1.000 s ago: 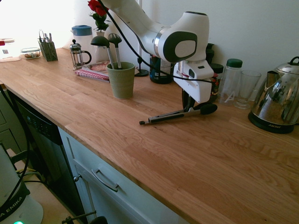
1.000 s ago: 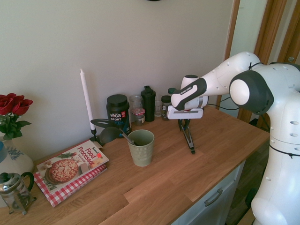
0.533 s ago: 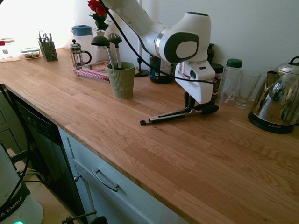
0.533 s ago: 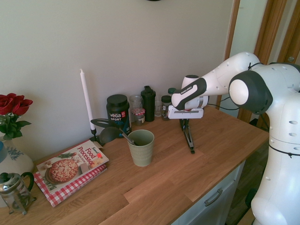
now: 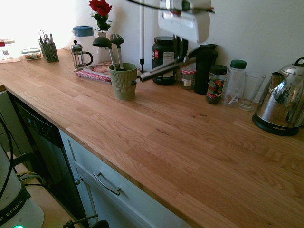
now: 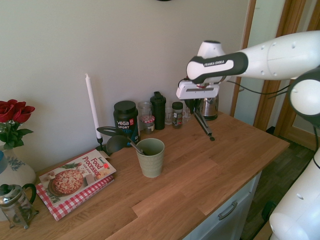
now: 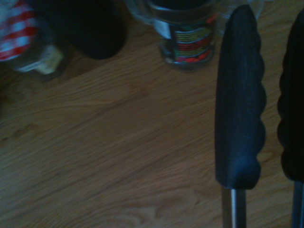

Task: Put the tongs back in the holder

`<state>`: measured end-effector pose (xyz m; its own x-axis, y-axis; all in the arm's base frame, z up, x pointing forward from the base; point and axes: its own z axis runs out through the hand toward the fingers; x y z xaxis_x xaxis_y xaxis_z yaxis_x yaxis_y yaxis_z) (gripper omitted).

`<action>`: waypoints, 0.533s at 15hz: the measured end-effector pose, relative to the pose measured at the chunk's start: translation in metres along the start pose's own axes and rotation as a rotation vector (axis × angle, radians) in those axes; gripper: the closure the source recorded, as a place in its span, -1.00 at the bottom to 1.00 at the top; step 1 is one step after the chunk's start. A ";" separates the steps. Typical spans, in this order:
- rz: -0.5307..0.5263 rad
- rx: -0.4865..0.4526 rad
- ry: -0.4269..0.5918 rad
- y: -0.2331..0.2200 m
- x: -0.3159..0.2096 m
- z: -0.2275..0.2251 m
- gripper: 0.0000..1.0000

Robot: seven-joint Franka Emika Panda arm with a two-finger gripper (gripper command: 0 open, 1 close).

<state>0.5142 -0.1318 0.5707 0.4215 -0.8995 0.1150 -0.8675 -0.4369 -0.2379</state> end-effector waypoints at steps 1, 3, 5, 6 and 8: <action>-0.045 0.036 0.025 -0.009 -0.017 -0.033 1.00; -0.088 0.116 0.099 -0.030 -0.057 -0.083 1.00; -0.080 0.185 0.217 -0.062 -0.105 -0.104 1.00; -0.072 0.221 0.271 -0.077 -0.131 -0.104 1.00; -0.060 0.306 0.362 -0.099 -0.181 -0.091 1.00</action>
<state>0.4998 0.0740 0.6613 0.3021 -0.8388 0.4529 -0.7037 -0.5168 -0.4876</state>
